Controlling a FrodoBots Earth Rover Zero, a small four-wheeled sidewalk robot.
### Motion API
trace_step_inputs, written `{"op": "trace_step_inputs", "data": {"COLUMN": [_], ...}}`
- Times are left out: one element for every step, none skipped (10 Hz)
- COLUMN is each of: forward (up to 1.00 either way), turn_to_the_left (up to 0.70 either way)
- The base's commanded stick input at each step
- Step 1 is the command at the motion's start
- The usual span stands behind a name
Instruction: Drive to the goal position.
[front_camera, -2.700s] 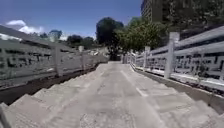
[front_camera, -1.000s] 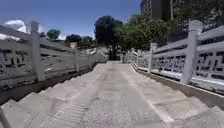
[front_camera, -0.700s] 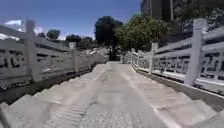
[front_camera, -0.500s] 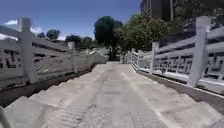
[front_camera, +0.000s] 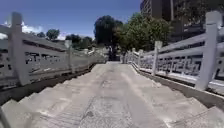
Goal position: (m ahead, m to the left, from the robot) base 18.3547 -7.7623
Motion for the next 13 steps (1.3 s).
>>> {"op": "trace_step_inputs", "data": {"forward": [0.45,0.45,0.45,0.45,0.45,0.45,0.45,0.45,0.45,0.45,0.45,0.45,0.45], "turn_to_the_left": [0.00,0.00,0.00,0.00,0.00,0.00,0.00,0.00,0.00,0.00,0.00,0.00,0.00]}}
